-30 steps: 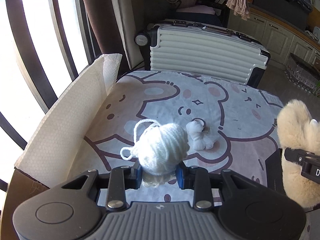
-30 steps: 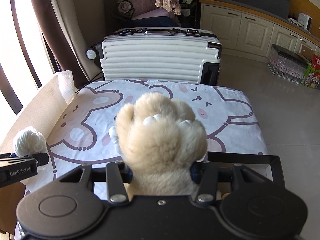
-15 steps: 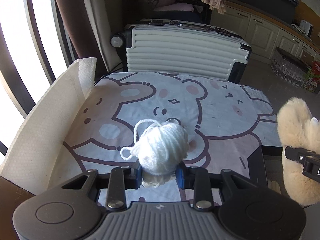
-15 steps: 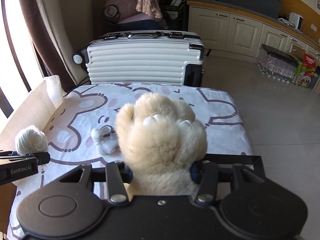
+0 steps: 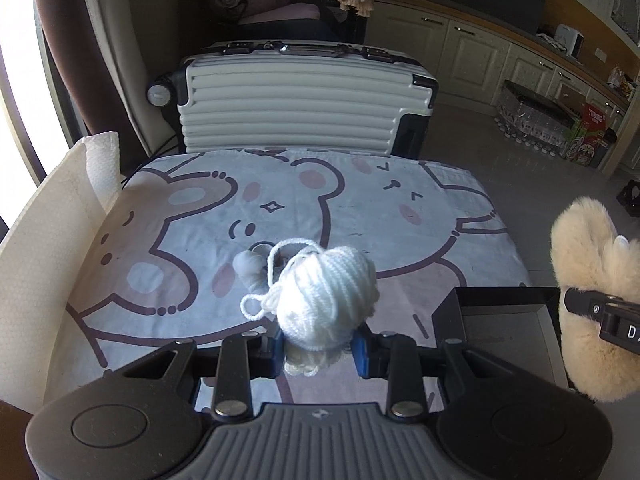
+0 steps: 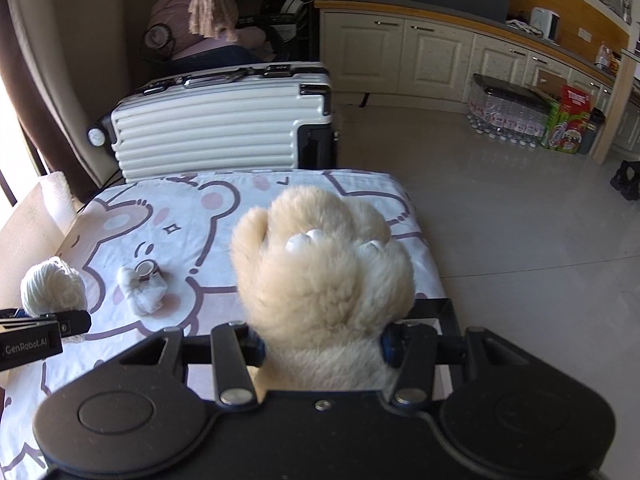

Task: Organize objects
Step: 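Carry the yarn ball and plush bear with both tools over the black box, then lower the yarn ball with the left tool while the right tool lowers the bear into the box, then open both tools to release the yarn ball and bear in the box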

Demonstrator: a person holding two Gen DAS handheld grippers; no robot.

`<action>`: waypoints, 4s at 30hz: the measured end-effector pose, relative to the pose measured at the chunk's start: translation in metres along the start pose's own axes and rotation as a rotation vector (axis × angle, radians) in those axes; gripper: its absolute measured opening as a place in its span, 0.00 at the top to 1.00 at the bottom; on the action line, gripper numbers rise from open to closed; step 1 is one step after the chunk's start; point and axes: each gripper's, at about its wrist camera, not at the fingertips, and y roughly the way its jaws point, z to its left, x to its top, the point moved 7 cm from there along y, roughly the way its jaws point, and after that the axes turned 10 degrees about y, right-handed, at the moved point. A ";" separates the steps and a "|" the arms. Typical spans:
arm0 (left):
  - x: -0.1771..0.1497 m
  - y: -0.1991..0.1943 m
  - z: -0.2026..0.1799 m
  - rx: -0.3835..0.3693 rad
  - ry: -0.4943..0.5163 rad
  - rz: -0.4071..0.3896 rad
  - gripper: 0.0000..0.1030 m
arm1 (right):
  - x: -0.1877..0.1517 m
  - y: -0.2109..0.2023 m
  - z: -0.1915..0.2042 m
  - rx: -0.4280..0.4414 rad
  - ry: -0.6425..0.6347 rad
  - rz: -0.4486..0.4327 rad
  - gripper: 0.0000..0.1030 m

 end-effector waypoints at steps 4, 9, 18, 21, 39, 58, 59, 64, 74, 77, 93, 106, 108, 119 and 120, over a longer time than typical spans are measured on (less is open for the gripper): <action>0.004 0.007 -0.014 -0.026 0.017 -0.002 0.67 | 0.002 0.004 -0.015 -0.022 0.006 -0.019 0.52; 0.008 0.017 -0.031 -0.066 0.032 -0.004 0.67 | 0.007 0.011 -0.032 -0.028 0.027 -0.052 0.52; 0.017 0.040 -0.066 -0.149 0.063 -0.007 0.67 | 0.000 0.044 -0.062 -0.076 0.013 -0.023 0.52; 0.019 0.048 -0.078 -0.174 0.071 -0.005 0.67 | -0.008 0.060 -0.074 -0.087 0.029 0.026 0.52; 0.019 0.092 -0.142 -0.325 0.143 0.037 0.67 | -0.064 0.124 -0.088 -0.091 0.016 0.307 0.50; 0.007 0.140 -0.157 -0.278 0.098 0.155 0.66 | -0.072 0.142 -0.090 -0.106 0.016 0.374 0.35; 0.007 0.140 -0.157 -0.274 0.092 0.156 0.63 | -0.072 0.141 -0.090 -0.105 0.013 0.377 0.34; 0.008 0.139 -0.161 -0.269 0.093 0.155 0.59 | -0.067 0.133 -0.097 -0.101 0.052 0.371 0.31; 0.012 0.128 -0.161 -0.280 0.092 0.127 0.48 | -0.053 0.119 -0.101 -0.085 0.110 0.332 0.32; 0.014 0.124 -0.160 -0.288 0.086 0.116 0.46 | -0.052 0.115 -0.100 -0.075 0.120 0.334 0.33; 0.020 0.112 -0.140 -0.249 0.054 0.087 0.38 | -0.056 0.094 -0.090 -0.089 0.049 0.391 0.77; 0.016 0.115 -0.136 -0.231 0.065 0.111 0.38 | -0.063 0.105 -0.082 -0.104 0.005 0.394 0.75; 0.016 0.114 -0.136 -0.231 0.067 0.110 0.38 | -0.057 0.100 -0.085 -0.110 0.043 0.371 0.73; 0.014 0.094 -0.131 -0.207 0.103 0.098 0.38 | -0.033 0.075 -0.106 -0.143 0.206 0.220 0.49; 0.014 0.093 -0.130 -0.202 0.108 0.098 0.38 | -0.032 0.074 -0.106 -0.145 0.203 0.212 0.45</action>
